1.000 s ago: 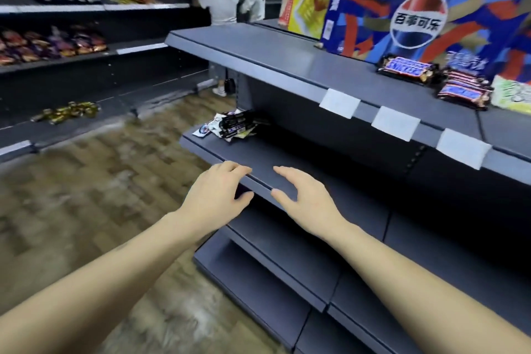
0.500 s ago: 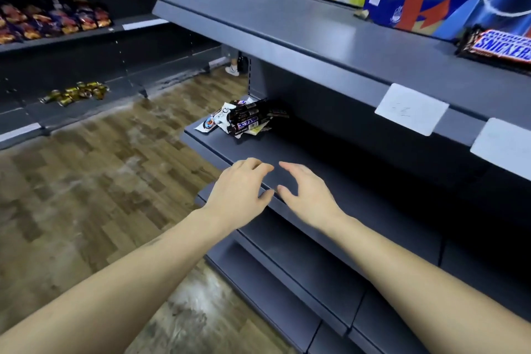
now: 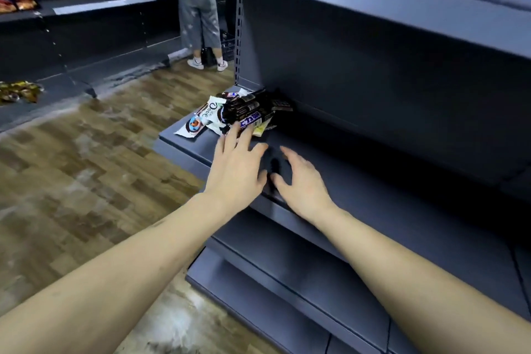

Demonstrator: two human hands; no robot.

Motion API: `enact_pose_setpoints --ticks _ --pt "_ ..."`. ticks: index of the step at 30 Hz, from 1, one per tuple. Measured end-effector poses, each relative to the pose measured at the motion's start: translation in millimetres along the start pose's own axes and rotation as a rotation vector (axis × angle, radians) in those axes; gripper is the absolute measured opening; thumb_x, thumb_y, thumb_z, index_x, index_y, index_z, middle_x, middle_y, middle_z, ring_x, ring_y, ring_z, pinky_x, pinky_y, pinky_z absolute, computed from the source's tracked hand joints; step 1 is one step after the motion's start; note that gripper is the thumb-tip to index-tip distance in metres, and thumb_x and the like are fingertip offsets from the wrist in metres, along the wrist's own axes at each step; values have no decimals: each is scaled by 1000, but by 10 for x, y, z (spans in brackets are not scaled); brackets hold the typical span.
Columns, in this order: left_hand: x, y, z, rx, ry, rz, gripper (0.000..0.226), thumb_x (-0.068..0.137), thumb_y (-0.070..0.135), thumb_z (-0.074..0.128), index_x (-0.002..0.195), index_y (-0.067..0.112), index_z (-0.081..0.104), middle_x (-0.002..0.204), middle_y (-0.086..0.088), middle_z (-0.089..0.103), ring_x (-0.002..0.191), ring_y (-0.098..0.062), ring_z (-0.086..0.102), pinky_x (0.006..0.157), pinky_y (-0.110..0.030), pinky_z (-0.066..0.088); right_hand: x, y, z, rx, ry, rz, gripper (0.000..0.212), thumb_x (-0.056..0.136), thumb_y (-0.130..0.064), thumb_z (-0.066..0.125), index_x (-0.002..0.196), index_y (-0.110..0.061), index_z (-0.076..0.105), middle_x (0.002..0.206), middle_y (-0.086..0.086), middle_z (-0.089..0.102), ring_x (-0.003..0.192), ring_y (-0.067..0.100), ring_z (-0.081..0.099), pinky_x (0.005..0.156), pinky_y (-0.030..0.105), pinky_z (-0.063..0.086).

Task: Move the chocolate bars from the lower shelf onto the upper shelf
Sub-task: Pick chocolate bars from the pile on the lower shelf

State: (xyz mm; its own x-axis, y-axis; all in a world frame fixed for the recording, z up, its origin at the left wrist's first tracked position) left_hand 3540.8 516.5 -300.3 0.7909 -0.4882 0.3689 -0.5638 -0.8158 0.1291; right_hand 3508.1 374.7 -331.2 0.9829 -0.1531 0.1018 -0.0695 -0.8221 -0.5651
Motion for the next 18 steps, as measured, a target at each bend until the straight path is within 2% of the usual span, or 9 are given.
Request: enact_pose_setpoints --ticks 2,5,8,12,15,18 --pt "74 -50 -32 49 38 -20 54 78 32 65 128 17 55 148 -17 35 141 -41 21 112 -52 23 57 -15 -6 20 29 16 66 94 -29 59 152 -22 28 150 -2 43 138 17 35 111 23 25" --pt "254 -369 204 31 7 -78 62 81 34 60 139 16 44 152 -17 27 141 -39 18 115 -50 17 387 -107 207 48 106 41 66 92 -29 60 150 -27 30 142 0 52 133 20 40 111 35 32" --pt "270 -413 284 -33 21 -82 59 83 32 57 139 16 44 152 -12 28 136 -35 28 111 -45 26 593 -223 262 44 210 45 58 86 -30 64 140 -33 44 128 -3 62 123 23 48 103 41 39" --pt "219 -449 375 -90 -4 -74 49 88 30 52 135 17 49 150 -5 31 126 -30 37 102 -40 34 818 -286 329 98 306 102 40 82 -33 67 121 -36 58 109 -8 69 107 21 57 95 43 46" --pt "201 -421 369 -94 -35 -80 43 92 30 48 134 18 49 149 -6 30 119 -31 41 97 -39 36 834 -224 313 224 336 121 29 82 -30 72 110 -30 69 105 -9 72 103 15 64 94 39 50" --pt "195 -344 341 -99 -53 -80 40 94 24 48 132 16 50 144 -8 32 113 -33 43 92 -41 40 711 -161 226 311 350 146 24 85 -24 72 109 -25 74 107 -8 73 103 7 63 94 22 48"
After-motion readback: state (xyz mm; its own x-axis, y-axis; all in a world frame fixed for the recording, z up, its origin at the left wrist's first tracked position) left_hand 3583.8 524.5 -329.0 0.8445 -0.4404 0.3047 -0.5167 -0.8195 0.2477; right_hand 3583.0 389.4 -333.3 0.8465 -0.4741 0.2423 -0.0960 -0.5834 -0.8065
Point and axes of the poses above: each hand's wrist, its own x-axis towards the middle knuckle, its own z-axis out of the palm, y = z × x, the point moved 4 cm from there along x, towards the middle knuckle
